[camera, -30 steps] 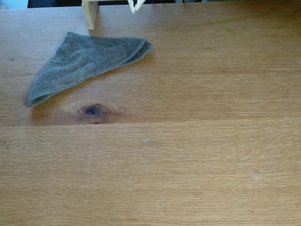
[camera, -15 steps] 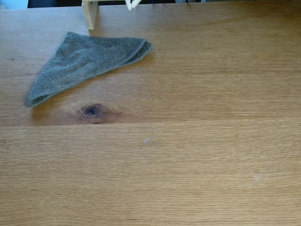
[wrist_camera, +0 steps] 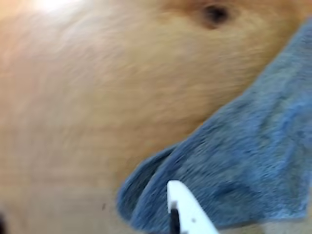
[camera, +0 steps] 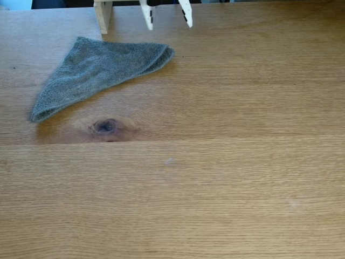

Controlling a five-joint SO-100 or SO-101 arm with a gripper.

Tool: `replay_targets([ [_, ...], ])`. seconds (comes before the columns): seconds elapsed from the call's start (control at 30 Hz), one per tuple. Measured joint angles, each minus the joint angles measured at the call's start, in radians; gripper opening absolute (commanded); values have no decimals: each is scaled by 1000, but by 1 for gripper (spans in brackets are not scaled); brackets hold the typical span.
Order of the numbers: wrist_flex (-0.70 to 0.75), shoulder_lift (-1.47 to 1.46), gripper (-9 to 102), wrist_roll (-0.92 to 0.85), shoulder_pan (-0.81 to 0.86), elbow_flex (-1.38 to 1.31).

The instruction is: Clean the area in front of the robot

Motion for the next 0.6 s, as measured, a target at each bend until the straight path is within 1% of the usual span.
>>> replay_targets([
  [0.13,-152,-166,43,0,173,-75],
  [0.2,-238,-244,40,-14,264,-91],
  [0.3,-416,-402,39,-74,405,-101],
  [0.43,-626,-667,44,-172,561,-130],
  [0.5,-686,-804,47,-222,601,-158],
  [0.6,-696,-968,52,-285,618,-209],
])
